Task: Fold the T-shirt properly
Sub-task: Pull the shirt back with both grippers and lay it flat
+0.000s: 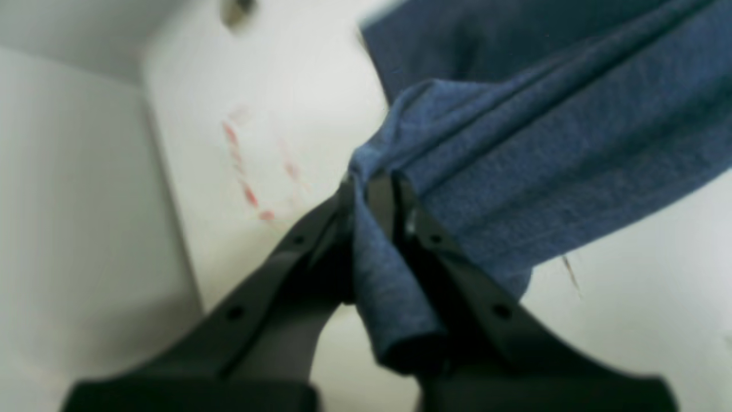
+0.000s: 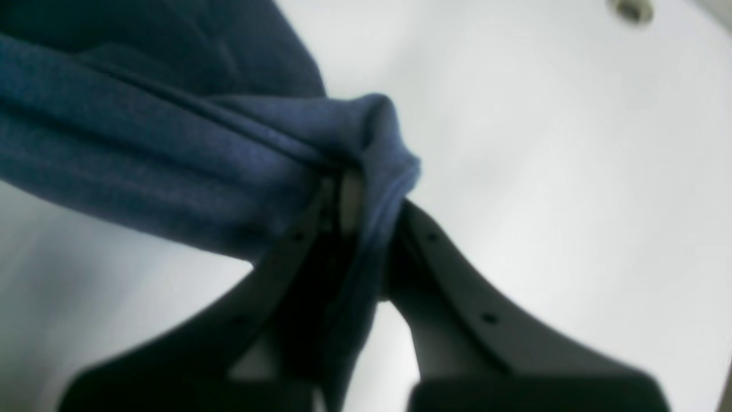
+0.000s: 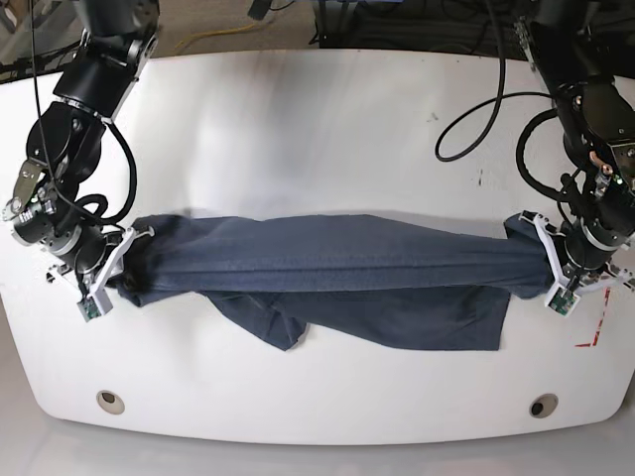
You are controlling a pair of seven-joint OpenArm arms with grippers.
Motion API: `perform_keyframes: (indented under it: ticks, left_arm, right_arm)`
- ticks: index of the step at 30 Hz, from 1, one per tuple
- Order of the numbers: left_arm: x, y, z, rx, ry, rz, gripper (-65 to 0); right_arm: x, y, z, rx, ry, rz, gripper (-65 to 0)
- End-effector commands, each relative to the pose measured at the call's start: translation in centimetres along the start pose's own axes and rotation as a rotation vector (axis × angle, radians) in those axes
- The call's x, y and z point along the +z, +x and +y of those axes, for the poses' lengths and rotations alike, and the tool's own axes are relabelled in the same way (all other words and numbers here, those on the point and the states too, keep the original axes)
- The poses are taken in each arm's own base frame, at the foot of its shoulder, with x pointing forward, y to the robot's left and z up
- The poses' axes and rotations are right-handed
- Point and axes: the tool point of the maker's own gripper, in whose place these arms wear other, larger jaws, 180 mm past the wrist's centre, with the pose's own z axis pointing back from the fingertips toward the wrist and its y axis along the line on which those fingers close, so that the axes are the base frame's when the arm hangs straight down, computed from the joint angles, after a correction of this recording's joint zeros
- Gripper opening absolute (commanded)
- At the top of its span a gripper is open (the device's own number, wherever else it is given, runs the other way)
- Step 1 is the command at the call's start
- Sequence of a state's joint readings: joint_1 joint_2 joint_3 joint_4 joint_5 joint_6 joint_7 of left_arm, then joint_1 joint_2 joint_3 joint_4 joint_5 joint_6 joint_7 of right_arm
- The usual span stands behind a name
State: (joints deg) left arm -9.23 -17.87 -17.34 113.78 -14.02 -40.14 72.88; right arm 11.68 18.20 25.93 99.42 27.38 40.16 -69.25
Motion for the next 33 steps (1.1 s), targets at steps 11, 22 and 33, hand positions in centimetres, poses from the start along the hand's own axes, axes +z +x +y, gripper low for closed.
perform_keyframes:
  ticks: [11, 22, 33]
  left_arm:
    - [1.0, -6.2, -0.9, -0.078, -0.015, 0.168, -64.7]
    - [2.3, -11.6, -2.1, -0.074, -0.051, 0.271, -63.3]
    - [2.7, -13.8, -3.7, -0.073, -0.093, 0.327, -40.3]
  right_arm:
    - [2.6, -5.7, 3.9, -0.143, 0.094, -0.027, -65.0]
    - [4.3, -10.4, 8.4, -0.286, 0.271, -0.003, -62.3]
    - [6.2, -13.2, 10.6, -0.343, 0.368, 0.060, -30.3]
